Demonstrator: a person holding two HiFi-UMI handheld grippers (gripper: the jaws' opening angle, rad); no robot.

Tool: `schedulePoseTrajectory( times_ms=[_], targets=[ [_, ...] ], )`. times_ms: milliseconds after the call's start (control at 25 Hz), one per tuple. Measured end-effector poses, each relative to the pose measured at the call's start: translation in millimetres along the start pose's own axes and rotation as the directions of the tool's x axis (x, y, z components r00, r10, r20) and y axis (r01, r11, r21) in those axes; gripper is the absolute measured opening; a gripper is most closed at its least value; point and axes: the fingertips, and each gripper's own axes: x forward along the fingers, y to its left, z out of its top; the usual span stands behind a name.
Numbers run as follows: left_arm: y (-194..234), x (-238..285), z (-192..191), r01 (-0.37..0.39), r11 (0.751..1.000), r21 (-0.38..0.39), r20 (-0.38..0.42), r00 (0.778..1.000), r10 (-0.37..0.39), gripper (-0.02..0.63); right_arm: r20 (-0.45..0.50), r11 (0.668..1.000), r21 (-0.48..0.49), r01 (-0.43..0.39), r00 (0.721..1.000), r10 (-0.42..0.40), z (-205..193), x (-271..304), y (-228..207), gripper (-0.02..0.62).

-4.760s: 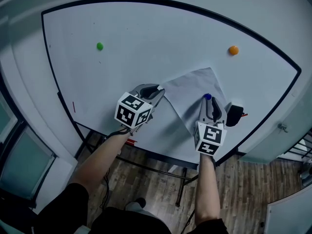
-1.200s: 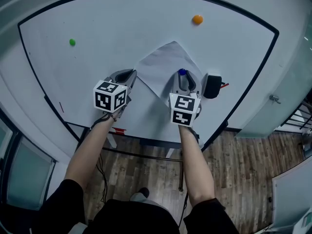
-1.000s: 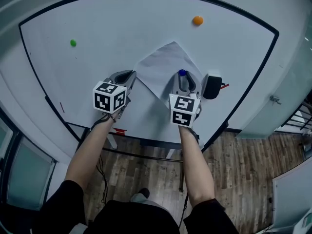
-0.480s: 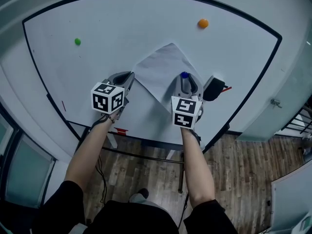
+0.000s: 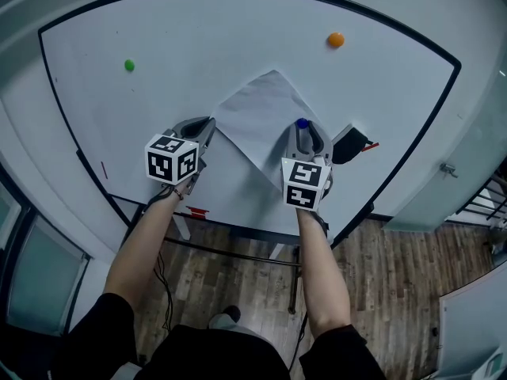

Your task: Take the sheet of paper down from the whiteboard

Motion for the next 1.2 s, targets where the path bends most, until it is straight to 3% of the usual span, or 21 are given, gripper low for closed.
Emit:
schedulePoseTrajectory(
  times_ms=[1200],
  targets=[
    [14,-8,-8,-0.047,0.999,-0.006,-0.026,0.999,0.047,0.018,0.006,0.999,-0.031,-0.015,1.0,0.015,-3,1,-8,0.127]
  ],
)
